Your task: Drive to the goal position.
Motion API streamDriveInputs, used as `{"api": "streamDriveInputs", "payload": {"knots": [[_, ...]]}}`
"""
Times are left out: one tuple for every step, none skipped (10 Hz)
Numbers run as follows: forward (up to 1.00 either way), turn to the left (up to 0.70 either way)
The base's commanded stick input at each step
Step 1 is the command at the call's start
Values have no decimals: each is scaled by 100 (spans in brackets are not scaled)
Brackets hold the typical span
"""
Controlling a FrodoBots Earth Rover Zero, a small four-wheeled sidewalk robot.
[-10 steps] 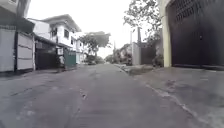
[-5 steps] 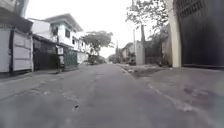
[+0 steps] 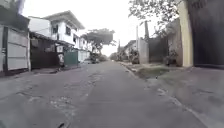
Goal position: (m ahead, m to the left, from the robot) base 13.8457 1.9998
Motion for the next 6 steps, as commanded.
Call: {"api": "streamDriveInputs", "payload": {"knots": [[100, -34], [100, -14], [100, 6], [100, 6], [100, 6], [100, 6]]}}
